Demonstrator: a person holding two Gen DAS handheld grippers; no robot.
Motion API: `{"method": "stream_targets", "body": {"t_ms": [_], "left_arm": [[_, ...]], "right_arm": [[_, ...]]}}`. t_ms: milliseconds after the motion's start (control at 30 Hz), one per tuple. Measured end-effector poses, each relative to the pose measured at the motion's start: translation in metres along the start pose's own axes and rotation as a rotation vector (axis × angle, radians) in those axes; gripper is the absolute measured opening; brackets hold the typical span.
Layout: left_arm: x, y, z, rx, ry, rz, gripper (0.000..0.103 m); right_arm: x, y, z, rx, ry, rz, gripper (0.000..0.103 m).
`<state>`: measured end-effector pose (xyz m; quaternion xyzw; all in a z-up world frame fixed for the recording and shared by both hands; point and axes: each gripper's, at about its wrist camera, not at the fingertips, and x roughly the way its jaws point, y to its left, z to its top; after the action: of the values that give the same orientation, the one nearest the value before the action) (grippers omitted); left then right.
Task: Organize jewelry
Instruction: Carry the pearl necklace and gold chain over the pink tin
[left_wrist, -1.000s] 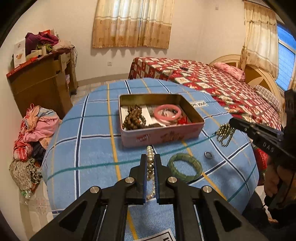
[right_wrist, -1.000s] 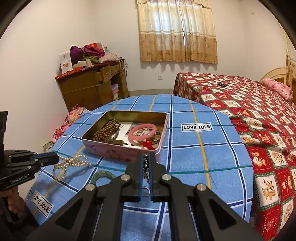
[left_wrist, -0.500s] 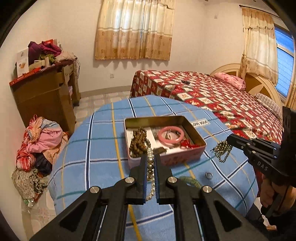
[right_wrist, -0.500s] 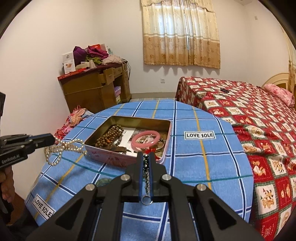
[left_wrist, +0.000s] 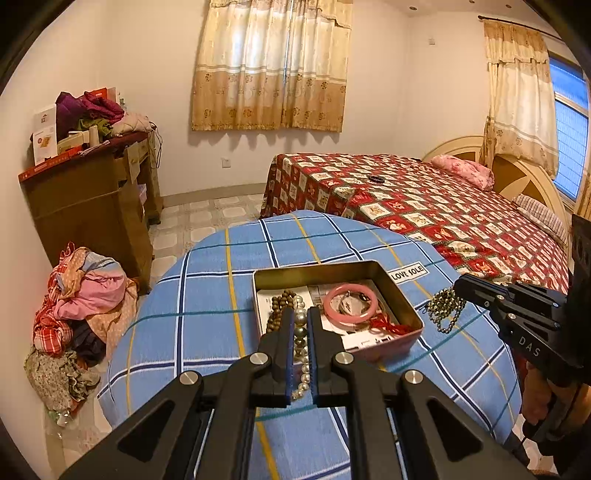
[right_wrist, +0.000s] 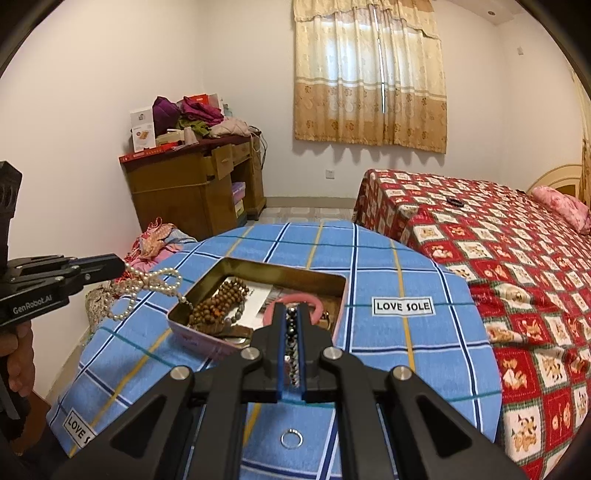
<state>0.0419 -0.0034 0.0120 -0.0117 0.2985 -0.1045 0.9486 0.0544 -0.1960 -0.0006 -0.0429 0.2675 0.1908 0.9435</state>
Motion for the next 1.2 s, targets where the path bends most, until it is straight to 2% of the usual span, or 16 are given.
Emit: {"method": "stream_targets", "body": {"t_ms": [700, 967, 1200], "left_arm": [[0.035, 0.005, 0.021, 0.010, 0.015, 0.022, 0.006], [0.049, 0.010, 0.021, -0.010, 0.026, 0.034, 0.006], [0.063, 0.013, 0.016, -0.023, 0.045, 0.064, 0.006]], "right_arm": [[0.036, 0.001, 0.017, -0.036, 0.037, 0.004, 0.007], [0.051, -0.001, 0.019, -0.059, 0.055, -0.038, 0.007], [0.063, 0.000, 0.015, -0.081, 0.076, -0.111, 0.007]]}}
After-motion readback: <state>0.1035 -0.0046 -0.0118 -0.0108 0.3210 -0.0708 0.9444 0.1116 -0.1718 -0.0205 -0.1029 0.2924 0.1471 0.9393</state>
